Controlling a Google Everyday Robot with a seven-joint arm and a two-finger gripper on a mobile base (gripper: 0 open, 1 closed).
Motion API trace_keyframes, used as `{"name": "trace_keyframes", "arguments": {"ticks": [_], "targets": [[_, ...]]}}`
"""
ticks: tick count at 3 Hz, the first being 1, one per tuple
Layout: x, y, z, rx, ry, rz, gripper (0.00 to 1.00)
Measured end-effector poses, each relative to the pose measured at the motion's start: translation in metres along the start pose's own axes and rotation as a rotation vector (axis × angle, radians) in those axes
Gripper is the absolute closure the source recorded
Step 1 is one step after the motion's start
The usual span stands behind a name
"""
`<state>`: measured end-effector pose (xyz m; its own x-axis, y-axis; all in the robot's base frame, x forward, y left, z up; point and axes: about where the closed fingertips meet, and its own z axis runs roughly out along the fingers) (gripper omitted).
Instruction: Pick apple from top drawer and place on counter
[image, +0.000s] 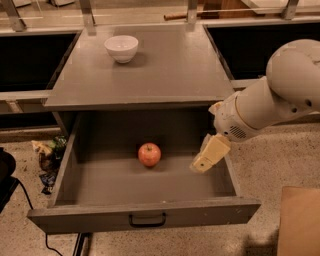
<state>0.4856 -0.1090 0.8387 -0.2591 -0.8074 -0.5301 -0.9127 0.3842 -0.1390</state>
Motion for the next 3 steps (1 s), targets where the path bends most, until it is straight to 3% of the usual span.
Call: {"name": "trace_keyframes", "arguments": {"ticks": [1, 2, 3], "targets": [[-0.002, 0.004, 0.024, -0.04, -0.048, 0.03, 0.0], [-0.013, 0.015, 0.067, -0.073, -0.109, 0.074, 0.0], [-0.024, 0.021, 0.111, -0.074, -0.144, 0.104, 0.0]]}}
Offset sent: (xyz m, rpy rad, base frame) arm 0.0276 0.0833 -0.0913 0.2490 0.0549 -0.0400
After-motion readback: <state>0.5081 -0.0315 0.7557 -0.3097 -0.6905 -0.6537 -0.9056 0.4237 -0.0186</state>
